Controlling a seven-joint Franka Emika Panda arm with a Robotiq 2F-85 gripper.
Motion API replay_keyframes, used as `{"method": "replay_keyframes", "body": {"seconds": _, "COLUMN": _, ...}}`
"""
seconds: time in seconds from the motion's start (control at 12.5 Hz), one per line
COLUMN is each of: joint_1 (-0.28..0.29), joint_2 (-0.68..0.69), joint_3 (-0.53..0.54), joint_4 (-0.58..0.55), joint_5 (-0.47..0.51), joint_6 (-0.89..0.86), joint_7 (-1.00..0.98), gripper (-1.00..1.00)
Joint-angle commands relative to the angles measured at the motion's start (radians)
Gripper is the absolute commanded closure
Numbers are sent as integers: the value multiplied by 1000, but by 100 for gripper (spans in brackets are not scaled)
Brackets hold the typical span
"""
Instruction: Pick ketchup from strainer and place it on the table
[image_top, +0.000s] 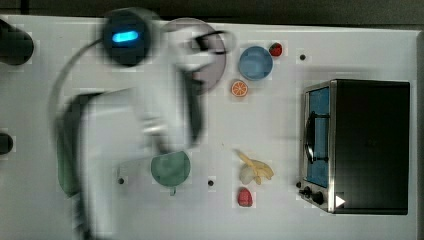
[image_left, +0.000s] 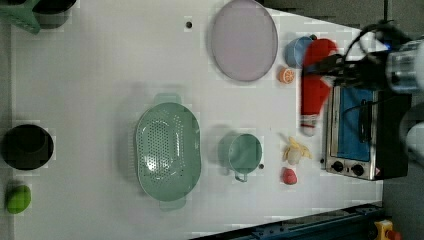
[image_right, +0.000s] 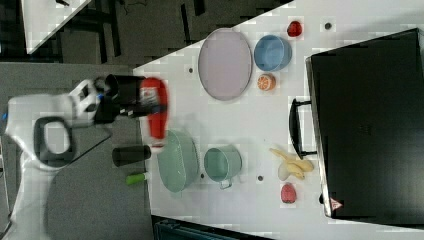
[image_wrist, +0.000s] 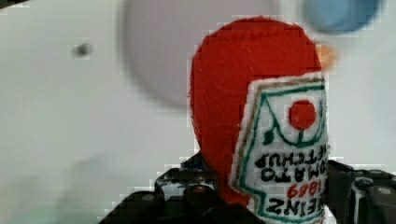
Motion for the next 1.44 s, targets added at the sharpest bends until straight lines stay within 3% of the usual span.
{"method": "replay_keyframes", "body": {"seconds": 0.08, "joint_1": -52, "joint_2": 10, "joint_3": -93, "joint_4": -13, "joint_5": -9, "joint_6": -17, "joint_7": -178, "gripper": -19}}
{"method": "replay_keyframes", "body": {"seconds": 0.48, "joint_1": -57, "joint_2": 10, "joint_3": -191, "joint_4": -145, "joint_5": -9, "joint_6": 112, "joint_7": -189, "gripper": -19}}
{"method": "replay_keyframes", "body": {"seconds": 1.12, "joint_1": -52, "joint_2": 22, "joint_3": -169, "joint_4": -467, "joint_5": -9, "joint_6": 420, "joint_7": -189, "gripper": -19}}
{"method": "replay_keyframes", "body": {"seconds": 1.44, "joint_1": -52, "joint_2": 90, "joint_3": -164, "joint_4": -551, "joint_5": -9, "joint_6": 607, "joint_7": -189, "gripper": -27}}
